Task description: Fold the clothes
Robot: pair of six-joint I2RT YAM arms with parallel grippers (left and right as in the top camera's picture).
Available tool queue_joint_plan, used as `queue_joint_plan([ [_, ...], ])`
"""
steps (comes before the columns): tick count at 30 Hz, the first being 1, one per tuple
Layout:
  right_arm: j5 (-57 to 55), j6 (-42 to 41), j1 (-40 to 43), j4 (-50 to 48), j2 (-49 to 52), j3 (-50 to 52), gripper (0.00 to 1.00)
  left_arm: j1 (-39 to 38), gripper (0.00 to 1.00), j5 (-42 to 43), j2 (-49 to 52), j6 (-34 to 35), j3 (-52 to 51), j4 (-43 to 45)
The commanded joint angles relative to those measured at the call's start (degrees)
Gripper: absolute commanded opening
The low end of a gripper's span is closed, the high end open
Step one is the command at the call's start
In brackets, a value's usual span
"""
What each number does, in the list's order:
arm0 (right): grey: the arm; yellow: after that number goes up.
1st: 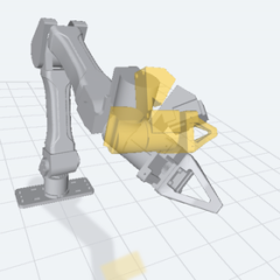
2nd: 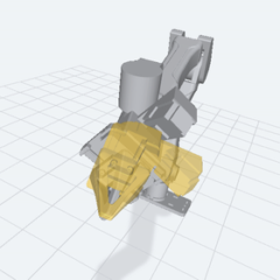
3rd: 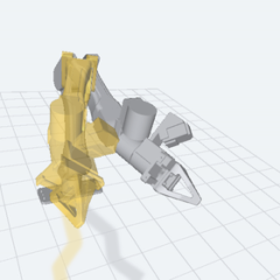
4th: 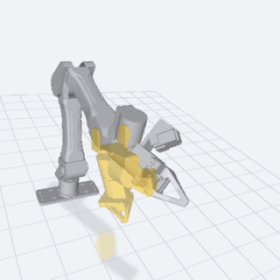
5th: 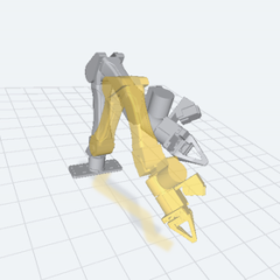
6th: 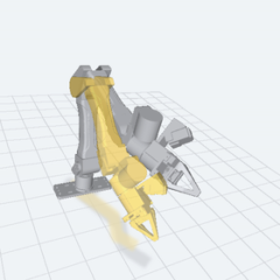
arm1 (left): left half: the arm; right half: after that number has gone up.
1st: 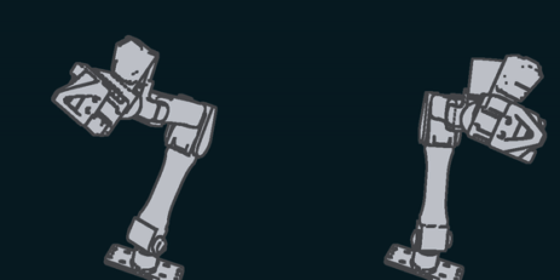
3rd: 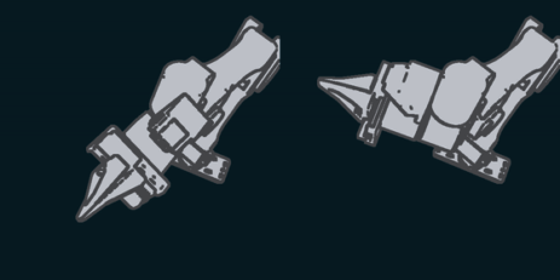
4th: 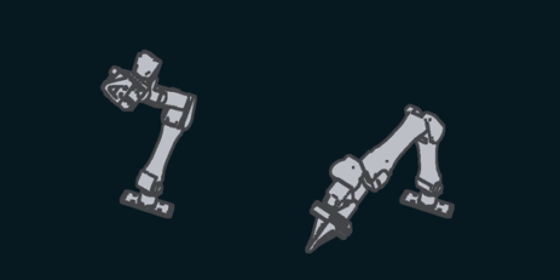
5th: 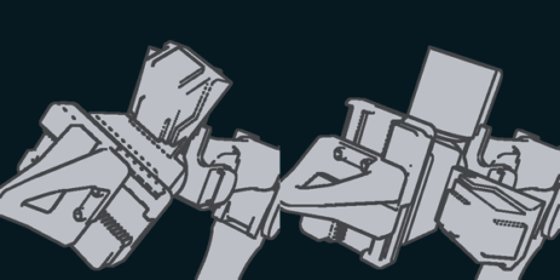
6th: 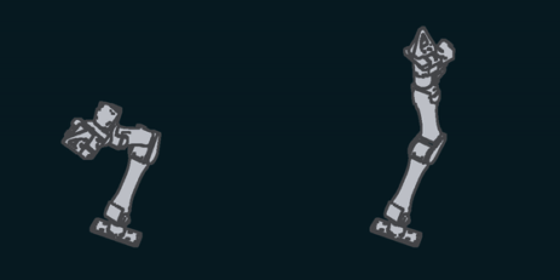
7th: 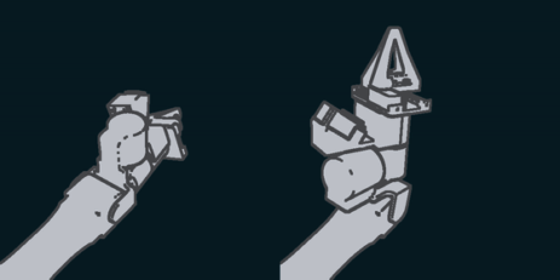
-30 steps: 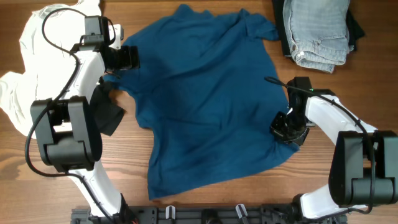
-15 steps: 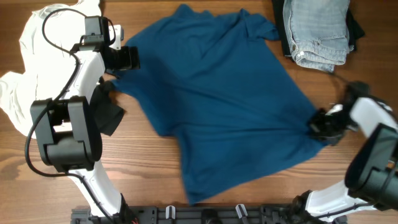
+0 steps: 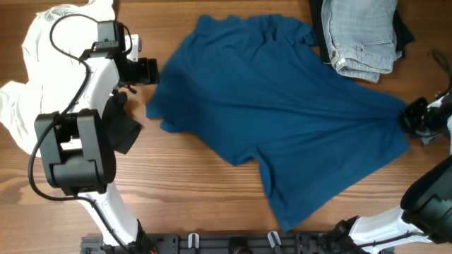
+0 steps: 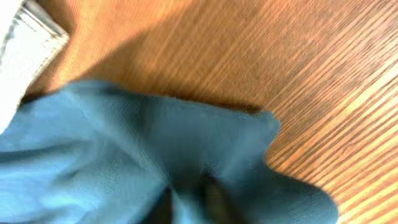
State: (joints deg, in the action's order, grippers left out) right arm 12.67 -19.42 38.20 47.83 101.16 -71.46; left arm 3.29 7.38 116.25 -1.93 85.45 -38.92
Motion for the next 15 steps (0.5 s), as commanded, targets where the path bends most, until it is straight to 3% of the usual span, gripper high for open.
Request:
queue_joint_plan([
  [1, 3.17, 2.51, 0.02, 3.21, 0.63, -4.7, 0.78, 0.04, 0.87, 3.28, -1.05, -0.94, 0.04, -6.1],
  [3, 5.09, 2.95, 0.02, 4.94, 0.61, -6.36, 0.89, 0.04, 0.87, 7.74, -1.05, -3.04, 0.04, -9.94],
  [6, 6.84, 3.19, -0.15, 6.47, 0.57, -7.76, 0.94, -0.02, 0.86, 13.97, -1.05, -7.23, 0.04, -16.35],
  [10, 8.17, 4.48, -1.55, 6.71, 0.52, -7.82, 0.94, -0.07, 0.79, 12.46, -1.05, -8.39, 0.02, -20.98],
  [15, 8.68, 4.72, -5.25, 6.47, 0.52, -7.82, 0.93, -0.07, 0.67, 6.75, -0.94, -7.67, -0.96, -20.0],
])
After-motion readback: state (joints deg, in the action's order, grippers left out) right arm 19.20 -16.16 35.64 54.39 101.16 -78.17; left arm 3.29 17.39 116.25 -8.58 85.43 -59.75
